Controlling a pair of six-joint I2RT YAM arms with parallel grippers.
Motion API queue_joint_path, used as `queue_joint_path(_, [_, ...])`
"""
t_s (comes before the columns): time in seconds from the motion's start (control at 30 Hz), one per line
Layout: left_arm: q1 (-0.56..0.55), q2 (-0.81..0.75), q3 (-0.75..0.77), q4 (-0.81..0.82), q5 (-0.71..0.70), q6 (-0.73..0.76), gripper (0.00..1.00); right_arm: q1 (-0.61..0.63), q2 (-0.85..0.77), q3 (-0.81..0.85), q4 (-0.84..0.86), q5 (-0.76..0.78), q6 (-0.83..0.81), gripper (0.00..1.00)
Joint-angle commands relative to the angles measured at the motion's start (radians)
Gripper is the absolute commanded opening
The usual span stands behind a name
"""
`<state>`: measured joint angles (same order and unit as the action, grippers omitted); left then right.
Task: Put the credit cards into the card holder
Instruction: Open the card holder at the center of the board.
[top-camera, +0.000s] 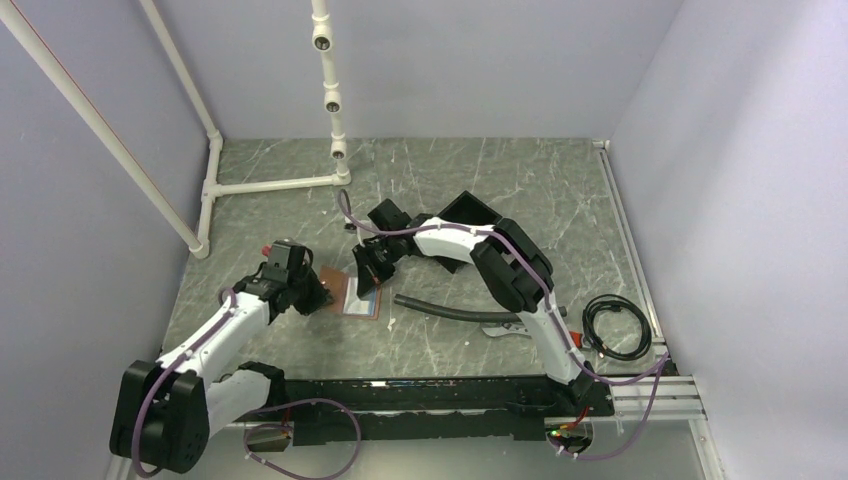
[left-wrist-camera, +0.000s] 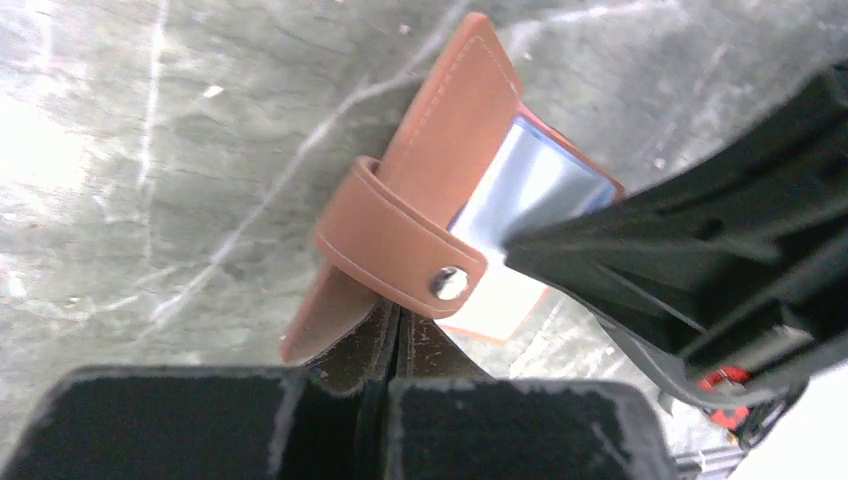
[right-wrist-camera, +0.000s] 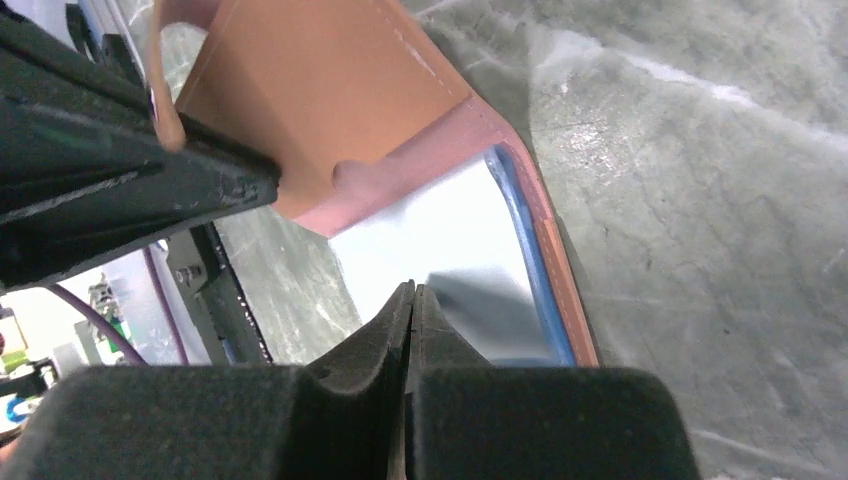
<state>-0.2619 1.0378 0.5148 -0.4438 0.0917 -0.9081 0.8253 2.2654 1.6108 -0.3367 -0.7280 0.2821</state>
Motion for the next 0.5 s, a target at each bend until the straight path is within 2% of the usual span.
queue_joint_path(0.0, [0.012,0.045,0.014,-0.007,-0.106,-0.016,0.01,0.004,-0.048,-0.026,-0.057,0.138,-0.037,0.0])
queue_joint_path(0.1, [0.012,0.071,-0.003,0.022,-0.101,-0.038,0.0,0.005,-0.096,-0.094,0.019,0.153,0.041,0.03])
queue_joint_path(0.2, [0.012,0.072,-0.045,0.067,-0.073,-0.059,0.0,0.0,-0.165,-0.2,0.124,0.16,0.14,0.21])
queue_joint_path(0.23, [0.013,0.069,-0.056,0.078,-0.065,-0.065,0.0,-0.004,-0.183,-0.229,0.152,0.16,0.168,0.24])
queue_joint_path(0.4, [0.012,0.061,-0.126,0.14,-0.03,-0.111,0.0,-0.031,-0.22,-0.319,0.277,0.123,0.271,0.25])
queue_joint_path(0.47, [0.012,0.061,-0.142,0.155,-0.017,-0.121,0.0,-0.044,-0.228,-0.338,0.306,0.098,0.29,0.3])
